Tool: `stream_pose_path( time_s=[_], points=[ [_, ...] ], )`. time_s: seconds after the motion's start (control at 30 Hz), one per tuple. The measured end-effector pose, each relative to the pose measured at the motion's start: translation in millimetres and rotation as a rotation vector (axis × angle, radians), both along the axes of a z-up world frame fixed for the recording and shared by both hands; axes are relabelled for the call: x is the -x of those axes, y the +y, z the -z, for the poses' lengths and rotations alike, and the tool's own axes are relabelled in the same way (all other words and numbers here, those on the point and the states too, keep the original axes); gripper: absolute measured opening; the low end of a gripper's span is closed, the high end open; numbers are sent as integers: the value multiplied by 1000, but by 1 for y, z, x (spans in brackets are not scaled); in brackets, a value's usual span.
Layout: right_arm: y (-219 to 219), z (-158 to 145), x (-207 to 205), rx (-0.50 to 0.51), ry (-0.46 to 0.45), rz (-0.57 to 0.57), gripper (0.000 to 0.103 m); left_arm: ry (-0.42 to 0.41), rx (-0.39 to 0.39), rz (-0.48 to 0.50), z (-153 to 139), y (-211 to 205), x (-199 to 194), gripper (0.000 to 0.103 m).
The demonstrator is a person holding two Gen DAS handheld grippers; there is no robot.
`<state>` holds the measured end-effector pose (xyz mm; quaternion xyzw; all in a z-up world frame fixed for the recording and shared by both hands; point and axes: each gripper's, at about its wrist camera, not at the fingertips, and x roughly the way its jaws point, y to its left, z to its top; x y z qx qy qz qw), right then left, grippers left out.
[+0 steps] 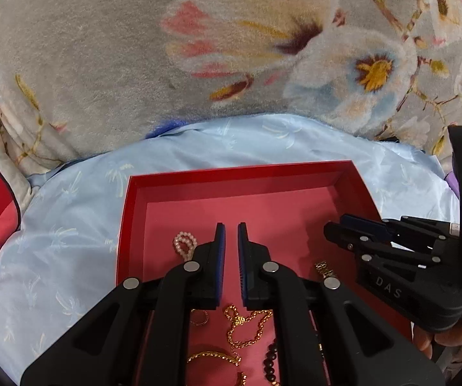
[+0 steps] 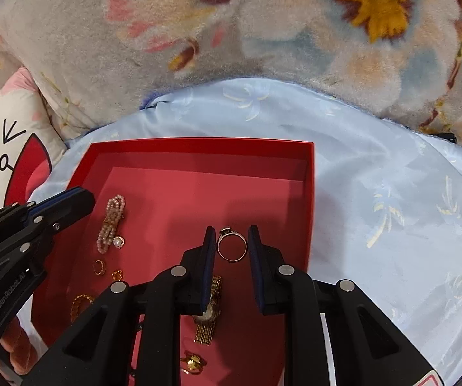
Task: Organize jewelry
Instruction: 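Carry the ring and gold chain into the red box and open both tools, then withdraw both open tools toward the small hoop earring and clover necklace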
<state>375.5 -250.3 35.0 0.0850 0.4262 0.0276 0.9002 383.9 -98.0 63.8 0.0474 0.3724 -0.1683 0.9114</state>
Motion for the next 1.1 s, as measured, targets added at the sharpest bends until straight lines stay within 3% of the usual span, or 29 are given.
stream_pose_path(
  time_s=[0.33,0.37,0.43,0.63,0.83,1.1],
  points=[
    [-6,-17,20,0,-59,10,22,3,-1,-46,6,15,5,9],
    [-8,-23,31,-8,-74,5,22,-4,-3,-50,4,17,9,11],
    [-13,-35,55,-14,-103,-7,24,-22,0,-59,0,25,21,30],
    [-14,-48,140,5,-148,-48,30,-64,-16,-51,-9,49,75,40],
    [5,-26,222,46,-116,-109,30,-39,-25,-25,4,64,138,51],
    [60,26,291,101,-61,-203,30,38,-17,-65,42,88,194,51]
  ],
)
